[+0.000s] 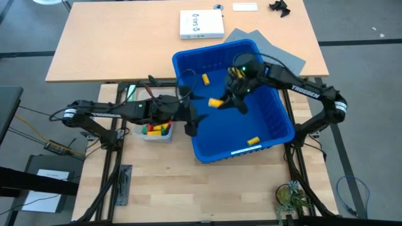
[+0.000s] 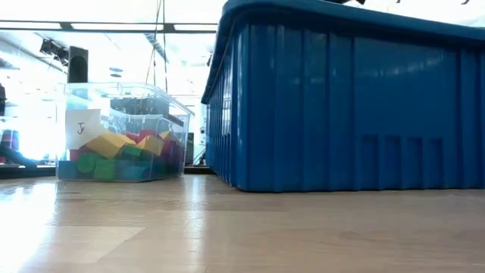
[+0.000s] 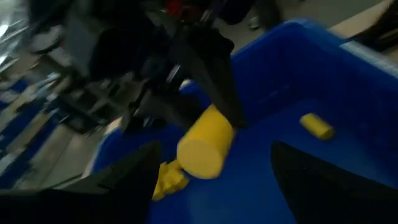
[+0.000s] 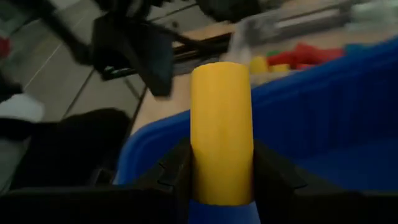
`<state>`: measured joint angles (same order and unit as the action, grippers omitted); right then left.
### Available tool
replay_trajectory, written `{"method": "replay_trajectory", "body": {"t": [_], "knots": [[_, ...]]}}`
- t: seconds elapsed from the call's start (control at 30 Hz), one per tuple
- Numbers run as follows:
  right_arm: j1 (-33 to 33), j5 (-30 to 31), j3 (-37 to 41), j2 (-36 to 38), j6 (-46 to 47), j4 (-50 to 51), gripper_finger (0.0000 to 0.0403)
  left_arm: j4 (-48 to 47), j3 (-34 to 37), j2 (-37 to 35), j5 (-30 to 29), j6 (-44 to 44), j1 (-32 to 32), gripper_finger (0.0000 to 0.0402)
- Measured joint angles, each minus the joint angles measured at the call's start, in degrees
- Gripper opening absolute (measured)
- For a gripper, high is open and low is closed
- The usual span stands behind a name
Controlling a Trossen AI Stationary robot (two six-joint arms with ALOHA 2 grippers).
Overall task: Sort blocks
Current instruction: Put the yellow block into the transparent bin
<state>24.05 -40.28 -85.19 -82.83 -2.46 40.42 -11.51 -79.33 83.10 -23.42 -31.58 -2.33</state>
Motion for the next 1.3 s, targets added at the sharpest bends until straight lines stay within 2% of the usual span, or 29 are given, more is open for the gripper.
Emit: {"method": "replay_trajectory", "body": {"t": [0.23, 0.4, 0.67, 0.87, 1.07, 1.17, 1.23, 1.3], "knots": [[-6.1, -0.5, 0.0, -1.2, 0.0, -0.5, 0.0122, 1.4, 0.0, 3.0, 9.5, -0.1, -1.2, 0.0309], [-8.1, -2.6, 0.0, -1.4, 0.0, -0.6, 0.0122, 1.1, 0.0, 4.6, 9.6, -0.2, -2.2, 0.0284], [-8.6, -2.1, 0.0, -1.4, 0.9, -0.5, 0.0122, 3.7, 0.0, 5.0, 9.1, -1.6, -3.0, 0.0195], [-8.6, -2.0, 0.0, -1.4, 0.9, -0.7, 0.0126, 4.0, 0.0, 5.0, 8.5, -1.7, -2.9, 0.0155], [-7.9, -1.5, 0.0, -1.3, 0.9, -1.8, 0.0215, 3.8, 0.0, 5.0, 5.1, 0.5, -3.0, 0.0140], [-5.7, -0.5, 0.0, -0.5, 1.0, -2.4, 0.0254, 2.1, 0.0, 4.5, -0.6, 7.0, -3.4, 0.0140], [-4.3, 2.9, 0.0, 0.2, 1.1, -2.4, 0.0273, -1.3, 0.0, 3.3, -4.6, 11.0, -3.4, 0.0140], [-3.0, 9.0, 0.0, 0.8, 1.3, -2.4, 0.0286, -5.5, 0.0, 1.8, -7.3, 16.0, -3.4, 0.0140]]}}
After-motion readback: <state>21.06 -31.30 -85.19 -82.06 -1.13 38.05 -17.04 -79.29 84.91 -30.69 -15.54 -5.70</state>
